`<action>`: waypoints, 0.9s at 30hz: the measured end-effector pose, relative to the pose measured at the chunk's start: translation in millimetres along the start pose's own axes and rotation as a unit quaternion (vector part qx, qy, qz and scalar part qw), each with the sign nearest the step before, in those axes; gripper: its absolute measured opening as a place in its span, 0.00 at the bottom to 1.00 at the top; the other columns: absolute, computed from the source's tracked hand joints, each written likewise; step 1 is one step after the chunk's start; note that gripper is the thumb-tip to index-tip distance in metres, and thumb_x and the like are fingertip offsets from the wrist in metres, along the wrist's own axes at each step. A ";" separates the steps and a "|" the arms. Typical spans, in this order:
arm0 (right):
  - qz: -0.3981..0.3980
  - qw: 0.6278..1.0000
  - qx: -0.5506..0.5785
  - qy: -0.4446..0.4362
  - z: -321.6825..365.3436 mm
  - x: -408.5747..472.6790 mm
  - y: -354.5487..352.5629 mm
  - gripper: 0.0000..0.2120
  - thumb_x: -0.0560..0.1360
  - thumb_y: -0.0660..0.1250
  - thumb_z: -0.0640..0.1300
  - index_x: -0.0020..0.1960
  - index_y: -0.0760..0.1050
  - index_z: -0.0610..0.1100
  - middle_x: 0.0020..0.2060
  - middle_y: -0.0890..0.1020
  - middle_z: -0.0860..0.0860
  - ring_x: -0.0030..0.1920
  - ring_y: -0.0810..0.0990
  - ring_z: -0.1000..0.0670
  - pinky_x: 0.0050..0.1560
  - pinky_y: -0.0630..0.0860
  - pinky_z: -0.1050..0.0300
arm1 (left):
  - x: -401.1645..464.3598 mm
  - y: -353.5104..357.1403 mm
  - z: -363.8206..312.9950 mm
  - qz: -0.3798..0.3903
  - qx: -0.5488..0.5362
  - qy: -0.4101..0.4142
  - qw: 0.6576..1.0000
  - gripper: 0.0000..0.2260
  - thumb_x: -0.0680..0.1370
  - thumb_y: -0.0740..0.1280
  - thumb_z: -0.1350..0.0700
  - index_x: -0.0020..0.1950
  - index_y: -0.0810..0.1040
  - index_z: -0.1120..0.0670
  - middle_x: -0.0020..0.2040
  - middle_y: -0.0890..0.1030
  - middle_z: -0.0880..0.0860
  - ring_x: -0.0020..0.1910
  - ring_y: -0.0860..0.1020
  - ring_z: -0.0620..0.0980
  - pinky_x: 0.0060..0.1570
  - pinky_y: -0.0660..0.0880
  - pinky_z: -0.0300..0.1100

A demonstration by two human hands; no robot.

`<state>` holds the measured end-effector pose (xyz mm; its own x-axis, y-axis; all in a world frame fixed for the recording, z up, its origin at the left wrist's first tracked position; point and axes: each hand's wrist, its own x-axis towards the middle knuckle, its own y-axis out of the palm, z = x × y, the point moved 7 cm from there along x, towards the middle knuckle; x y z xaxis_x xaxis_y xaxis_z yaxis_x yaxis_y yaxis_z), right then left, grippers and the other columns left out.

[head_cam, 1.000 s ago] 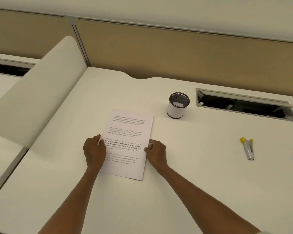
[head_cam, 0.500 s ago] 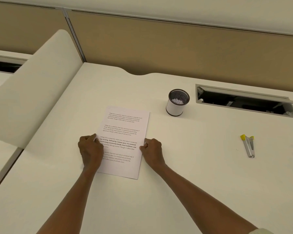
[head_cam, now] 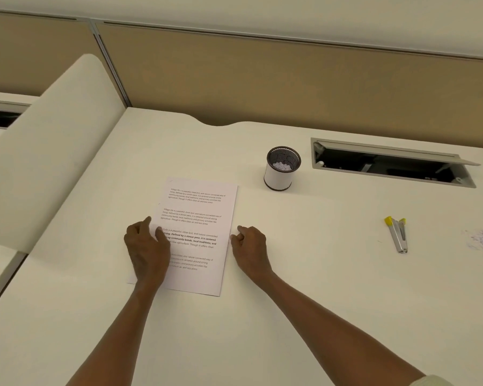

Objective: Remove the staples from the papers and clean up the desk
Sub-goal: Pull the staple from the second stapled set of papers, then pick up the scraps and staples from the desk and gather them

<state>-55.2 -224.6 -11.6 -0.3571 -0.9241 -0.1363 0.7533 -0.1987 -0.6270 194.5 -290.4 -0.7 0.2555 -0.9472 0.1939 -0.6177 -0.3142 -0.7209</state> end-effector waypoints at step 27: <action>-0.235 0.966 -0.103 -0.025 -176.2 -71.9 -258.4 0.13 0.75 0.66 0.35 0.59 0.76 0.35 0.52 0.77 0.43 0.52 0.75 0.43 0.52 0.75 0.53 | -198.3 142.6 -253.7 0.221 -0.138 0.219 0.940 0.16 0.79 0.68 0.59 0.67 0.77 0.59 0.64 0.78 0.54 0.65 0.76 0.53 0.64 0.69 0.42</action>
<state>-321.5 -49.2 25.0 -0.6027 -0.7628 0.2343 0.3863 -0.5358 -0.7508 -132.9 -163.7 26.8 -0.3653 -0.9060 0.2139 -0.7765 0.1698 -0.6068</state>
